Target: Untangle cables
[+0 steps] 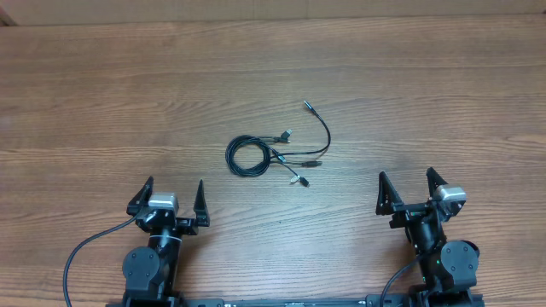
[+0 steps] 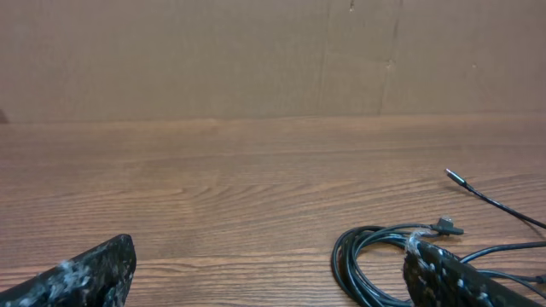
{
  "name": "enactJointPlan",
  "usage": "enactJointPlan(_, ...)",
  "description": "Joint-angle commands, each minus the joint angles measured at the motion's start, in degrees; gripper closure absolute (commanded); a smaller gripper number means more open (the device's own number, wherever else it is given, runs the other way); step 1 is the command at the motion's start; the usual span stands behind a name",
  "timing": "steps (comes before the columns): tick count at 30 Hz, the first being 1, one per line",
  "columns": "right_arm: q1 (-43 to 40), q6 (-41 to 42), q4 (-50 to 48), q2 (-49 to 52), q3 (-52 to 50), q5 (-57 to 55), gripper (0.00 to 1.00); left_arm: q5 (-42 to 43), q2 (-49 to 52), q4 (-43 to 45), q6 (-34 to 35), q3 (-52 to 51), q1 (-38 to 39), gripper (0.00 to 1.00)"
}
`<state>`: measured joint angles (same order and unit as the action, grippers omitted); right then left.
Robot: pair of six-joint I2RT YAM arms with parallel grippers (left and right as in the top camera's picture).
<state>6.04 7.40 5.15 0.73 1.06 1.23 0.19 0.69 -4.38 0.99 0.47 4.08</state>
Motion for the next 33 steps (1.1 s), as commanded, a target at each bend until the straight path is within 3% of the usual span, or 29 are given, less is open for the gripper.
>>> enactJointPlan(1,0.26,-0.39,-0.35,-0.57,-0.59,-0.11,0.0,-0.59,-0.42,-0.07,-1.25,-0.2,-0.31,0.0)
enactJointPlan(25,0.28,-0.39,-0.33,-0.57,-0.59,-0.11,0.0,-0.48,-0.42,0.57,-1.09,-0.2,-0.31,0.01)
enactJointPlan(33,0.28,0.04,-0.52,-0.55,-0.59,-0.07,0.0,0.22,-0.37,-0.11,4.39,-0.17,-0.31,0.0)
